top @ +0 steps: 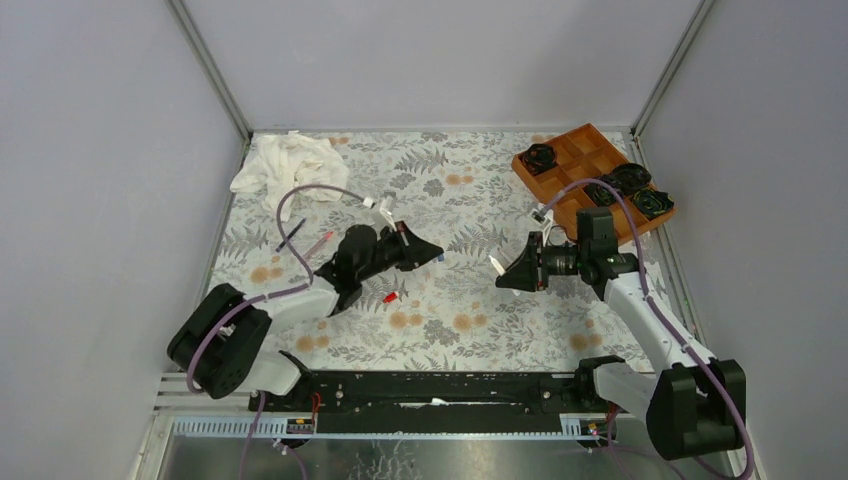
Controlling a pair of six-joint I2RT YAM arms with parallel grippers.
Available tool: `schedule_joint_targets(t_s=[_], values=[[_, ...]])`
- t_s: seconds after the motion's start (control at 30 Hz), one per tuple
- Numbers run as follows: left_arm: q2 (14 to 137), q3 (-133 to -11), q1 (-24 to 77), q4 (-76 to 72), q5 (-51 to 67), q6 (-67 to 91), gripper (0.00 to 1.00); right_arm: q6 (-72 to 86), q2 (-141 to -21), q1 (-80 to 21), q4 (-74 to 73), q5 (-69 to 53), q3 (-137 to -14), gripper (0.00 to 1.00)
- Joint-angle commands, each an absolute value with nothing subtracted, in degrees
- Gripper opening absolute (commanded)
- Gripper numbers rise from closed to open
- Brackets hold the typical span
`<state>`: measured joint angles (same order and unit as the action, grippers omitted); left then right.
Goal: Insert the pens into the pen caps
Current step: Insert the pen cap onto the pen.
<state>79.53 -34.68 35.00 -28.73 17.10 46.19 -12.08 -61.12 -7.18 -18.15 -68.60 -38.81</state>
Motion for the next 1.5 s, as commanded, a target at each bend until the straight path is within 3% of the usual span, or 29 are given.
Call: schedule_joint_targets(t_s=[0.0,0.2,0.43,1.47], values=[[81.6,-24.2,35.9,-71.2,10.4,70.0,0.0,3.0,-63.1,-11.0,-2.4,-69.8,-36.4,0.0],[88.1,-19.4,41.4,-84.9,-5.5,81.0,0.0,13.1,-63.4,-14.6,6.4,-64.3,-34.3,0.0],[94.6,-23.0,46.2,-89.2,-12.0,83.4,0.0,14.7,-63.8,-16.7,6.2,-60.0,-34.4,0.0],[98.2,-26.7,49.7,-90.3,-11.7,80.0,0.0,20.1,-63.8,-17.5,7.5,-60.8,-36.1,0.0]])
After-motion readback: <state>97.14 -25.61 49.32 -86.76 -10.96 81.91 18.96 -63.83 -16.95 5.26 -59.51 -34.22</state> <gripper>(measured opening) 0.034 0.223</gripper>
